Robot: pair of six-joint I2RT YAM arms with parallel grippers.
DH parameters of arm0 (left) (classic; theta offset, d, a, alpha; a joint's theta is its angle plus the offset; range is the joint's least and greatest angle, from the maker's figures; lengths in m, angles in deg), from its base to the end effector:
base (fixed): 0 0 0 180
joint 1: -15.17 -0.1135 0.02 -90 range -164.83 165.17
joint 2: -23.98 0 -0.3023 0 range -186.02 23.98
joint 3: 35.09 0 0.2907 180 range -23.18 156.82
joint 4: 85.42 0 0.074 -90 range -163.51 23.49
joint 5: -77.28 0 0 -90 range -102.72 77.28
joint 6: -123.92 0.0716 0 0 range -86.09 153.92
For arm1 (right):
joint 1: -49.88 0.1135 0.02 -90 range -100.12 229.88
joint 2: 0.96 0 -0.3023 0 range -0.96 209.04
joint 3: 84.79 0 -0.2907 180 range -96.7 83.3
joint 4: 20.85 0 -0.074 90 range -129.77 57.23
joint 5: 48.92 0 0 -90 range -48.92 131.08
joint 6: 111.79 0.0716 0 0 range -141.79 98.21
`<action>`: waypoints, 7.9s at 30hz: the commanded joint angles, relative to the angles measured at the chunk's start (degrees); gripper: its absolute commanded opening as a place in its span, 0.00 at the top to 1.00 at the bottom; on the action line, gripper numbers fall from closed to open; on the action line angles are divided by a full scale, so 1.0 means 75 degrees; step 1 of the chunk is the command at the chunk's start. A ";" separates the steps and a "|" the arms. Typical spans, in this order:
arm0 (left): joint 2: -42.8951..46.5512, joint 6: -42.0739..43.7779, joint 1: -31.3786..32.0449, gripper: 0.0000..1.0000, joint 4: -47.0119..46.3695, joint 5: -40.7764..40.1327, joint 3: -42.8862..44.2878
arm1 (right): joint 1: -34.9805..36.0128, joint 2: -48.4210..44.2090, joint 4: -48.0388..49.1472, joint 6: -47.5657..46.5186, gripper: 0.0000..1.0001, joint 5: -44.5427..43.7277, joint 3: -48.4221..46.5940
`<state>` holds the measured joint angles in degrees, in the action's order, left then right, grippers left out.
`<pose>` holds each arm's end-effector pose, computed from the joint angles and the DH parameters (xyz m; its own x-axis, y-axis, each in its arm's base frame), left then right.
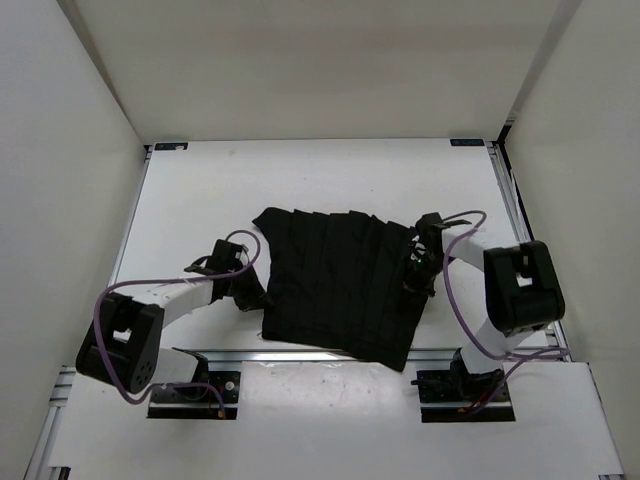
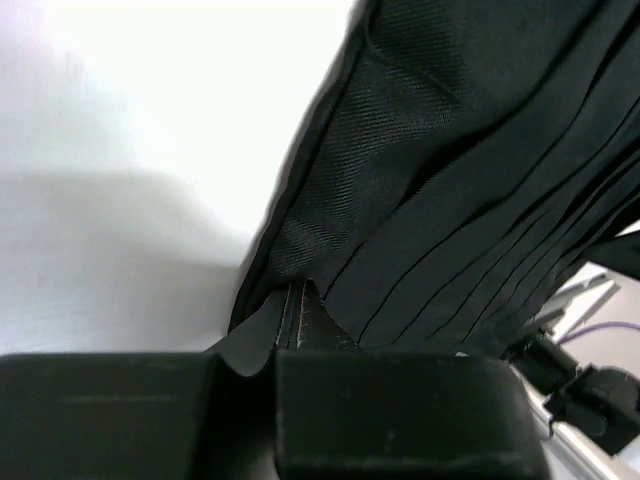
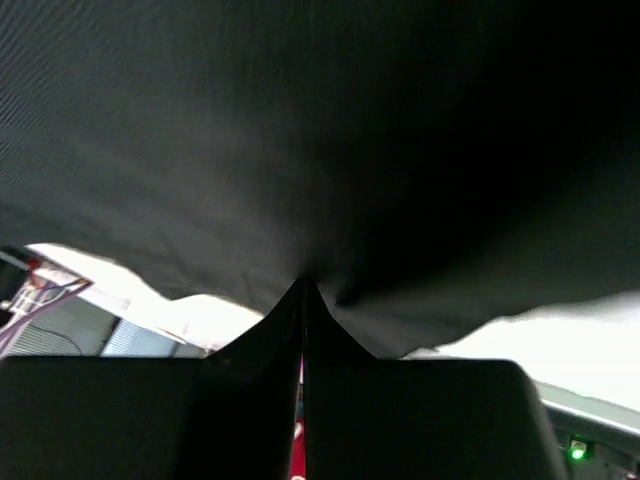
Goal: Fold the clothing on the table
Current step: Fold the skirt
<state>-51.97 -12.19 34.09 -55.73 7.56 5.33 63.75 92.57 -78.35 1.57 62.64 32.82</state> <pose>0.2212 -0.1021 0.1097 -0.9137 -0.4014 -0.0638 -0.3128 0.7947 -0.5202 0.2760 0.0952 0.1243 -0.9828 0.1372 0.1239 0.1724 0.9220 0.3467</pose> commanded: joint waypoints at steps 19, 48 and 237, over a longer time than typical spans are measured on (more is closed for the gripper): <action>-0.3409 0.0055 -0.0225 1.00 -0.1304 -0.0781 0.3112 | -0.1111 0.5070 -0.0966 -0.0946 0.99 -0.0180 -0.8090; -0.2448 -0.0028 -0.0413 1.00 -0.1117 -0.0933 0.1940 | -0.1005 0.6430 -0.2161 -0.1087 1.00 -0.1423 -0.9308; 0.2239 -0.8329 -0.2768 1.00 -1.1563 0.5465 -0.2877 | -0.1369 -0.6695 0.0416 0.0612 1.00 0.1590 0.0413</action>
<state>-35.92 -74.40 13.44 -140.03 50.20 -16.99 52.27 42.35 -71.77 4.36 76.96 37.72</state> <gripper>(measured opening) 0.124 0.007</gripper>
